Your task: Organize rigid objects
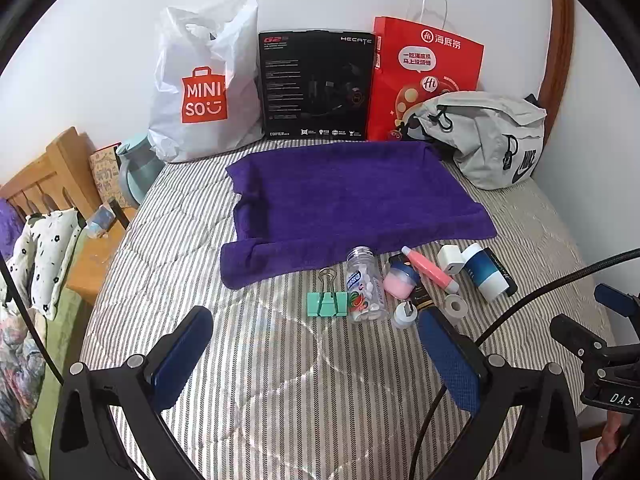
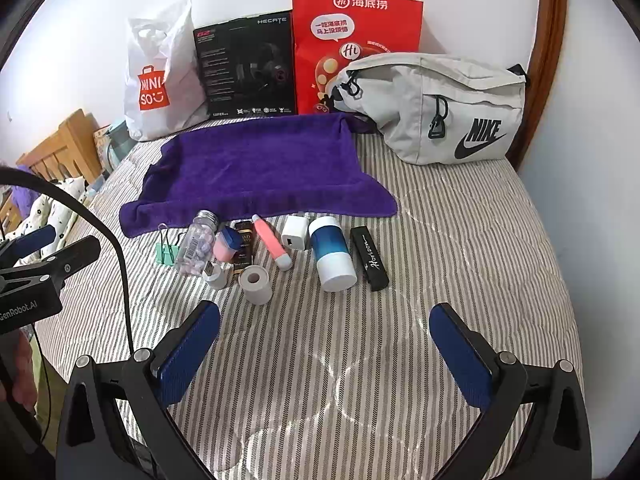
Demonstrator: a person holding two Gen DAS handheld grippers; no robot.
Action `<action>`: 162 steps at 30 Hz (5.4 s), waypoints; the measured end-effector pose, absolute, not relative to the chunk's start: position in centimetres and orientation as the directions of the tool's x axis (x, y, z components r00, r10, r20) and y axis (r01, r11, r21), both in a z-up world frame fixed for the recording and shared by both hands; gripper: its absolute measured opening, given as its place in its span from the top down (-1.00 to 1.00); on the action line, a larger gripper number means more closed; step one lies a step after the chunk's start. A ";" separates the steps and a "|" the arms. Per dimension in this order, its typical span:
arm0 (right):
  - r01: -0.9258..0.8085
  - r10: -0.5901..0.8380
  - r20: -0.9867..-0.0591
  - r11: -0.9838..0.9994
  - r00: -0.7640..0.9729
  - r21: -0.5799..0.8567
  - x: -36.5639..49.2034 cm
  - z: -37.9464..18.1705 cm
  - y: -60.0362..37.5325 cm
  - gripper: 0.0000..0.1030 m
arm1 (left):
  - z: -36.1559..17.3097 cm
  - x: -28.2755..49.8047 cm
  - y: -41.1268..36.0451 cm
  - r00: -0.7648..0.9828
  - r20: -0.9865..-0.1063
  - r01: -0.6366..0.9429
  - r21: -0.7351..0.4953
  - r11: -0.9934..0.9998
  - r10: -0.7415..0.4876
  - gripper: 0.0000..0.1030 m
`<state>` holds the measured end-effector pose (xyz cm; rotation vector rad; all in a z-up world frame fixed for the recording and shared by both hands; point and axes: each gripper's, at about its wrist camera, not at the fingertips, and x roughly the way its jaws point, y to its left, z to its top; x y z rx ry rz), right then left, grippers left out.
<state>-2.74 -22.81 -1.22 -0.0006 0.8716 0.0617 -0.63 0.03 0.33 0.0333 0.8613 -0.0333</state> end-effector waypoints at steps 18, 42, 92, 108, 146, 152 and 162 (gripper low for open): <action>-0.053 0.063 -0.778 0.998 0.626 0.038 -2.0 -1.9 -23.0 -1.00 | -0.4 0.3 0.4 0.636 -0.771 0.036 -0.003 0.999 -0.025 -1.00; -0.058 -0.031 -0.852 0.996 0.522 -0.072 2.9 -7.0 -24.0 -1.00 | -10.3 7.3 1.9 0.518 -0.852 0.054 -0.060 0.997 -0.079 -0.93; -0.208 0.108 -0.858 0.978 0.502 0.002 9.6 -12.2 -29.7 0.42 | -10.7 8.4 -0.1 0.554 -0.832 0.102 0.032 0.994 -0.030 0.20; -0.204 0.082 -0.878 0.979 0.473 -0.019 9.6 -12.3 -29.1 0.59 | -10.7 7.7 0.2 0.585 -0.809 0.128 0.018 0.992 -0.061 0.22; -0.304 0.307 -0.803 0.938 0.511 0.166 16.6 -2.2 -23.9 0.58 | -2.6 11.7 6.0 0.625 -0.765 0.093 -0.126 0.988 -0.157 0.23; -0.301 0.303 -0.802 0.940 0.515 0.162 21.9 -3.1 -22.5 0.58 | -2.3 15.7 5.5 0.625 -0.765 0.104 -0.114 0.988 -0.154 0.23; -0.257 0.201 -0.872 0.962 0.446 0.090 31.2 -9.8 -21.2 0.58 | -5.6 20.3 5.3 0.584 -0.794 0.107 -0.128 0.986 -0.167 0.23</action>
